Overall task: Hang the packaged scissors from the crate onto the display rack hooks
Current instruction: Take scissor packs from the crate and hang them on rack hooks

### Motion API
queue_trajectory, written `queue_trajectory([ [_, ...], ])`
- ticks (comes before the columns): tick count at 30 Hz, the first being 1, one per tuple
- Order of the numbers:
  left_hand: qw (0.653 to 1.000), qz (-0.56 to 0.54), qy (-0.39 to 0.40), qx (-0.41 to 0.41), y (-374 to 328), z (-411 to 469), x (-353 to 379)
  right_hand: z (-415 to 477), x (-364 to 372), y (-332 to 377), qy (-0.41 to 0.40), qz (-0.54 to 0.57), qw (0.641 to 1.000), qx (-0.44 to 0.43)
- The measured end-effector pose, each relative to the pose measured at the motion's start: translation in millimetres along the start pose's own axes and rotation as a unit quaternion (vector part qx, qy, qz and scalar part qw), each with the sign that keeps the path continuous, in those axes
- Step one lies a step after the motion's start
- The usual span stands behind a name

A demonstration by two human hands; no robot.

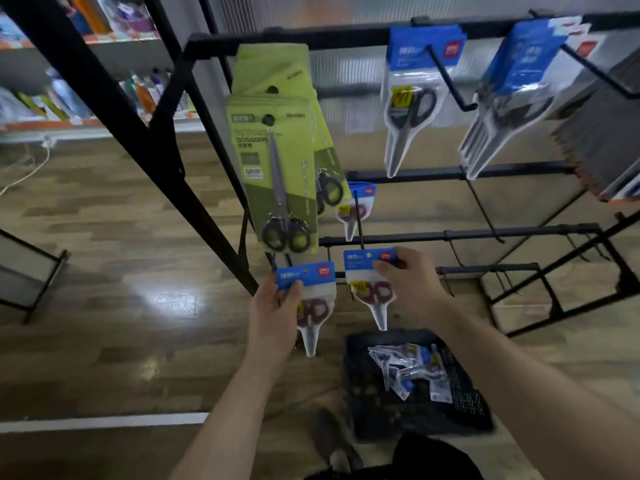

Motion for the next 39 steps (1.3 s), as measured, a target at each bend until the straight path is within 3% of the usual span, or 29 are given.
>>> queue_trajectory([
  [9,1.0,-0.009,0.024,0.012,-11.2,12.4,11.3,23.0,11.9,5.5,-0.031,-0.029,0.998,-0.037],
  [21,0.999,-0.009,0.043,-0.007,-9.3,18.6,37.7,65.9,16.7,10.3,-0.035,-0.09,0.995,-0.022],
  [25,0.998,-0.028,0.061,-0.013,-5.7,16.5,42.5,92.6,18.1,21.1,-0.025,-0.066,0.997,0.003],
  [30,0.996,-0.002,0.084,-0.01,1.0,16.3,51.8,121.9,0.3,35.6,-0.093,-0.021,0.995,0.015],
  [32,0.995,-0.007,0.096,-0.015,3.4,17.4,59.0,114.5,-7.6,37.1,-0.09,-0.017,0.996,0.014],
  [35,0.994,-0.027,0.105,-0.026,-0.2,23.7,71.8,90.2,-22.5,40.5,-0.075,-0.095,0.993,-0.018],
  [39,0.993,-0.04,0.096,-0.06,-4.0,37.7,90.9,43.8,-37.3,32.5,-0.005,-0.152,0.987,-0.042],
])
Point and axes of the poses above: each hand's wrist, its own z-axis towards the middle knuckle, its own x-axis out of the palm, y = z × x, the point moved 7 cm from there along z, towards the middle knuckle, and after that the axes turned 4 degrees about -x, right-handed, at the moved point
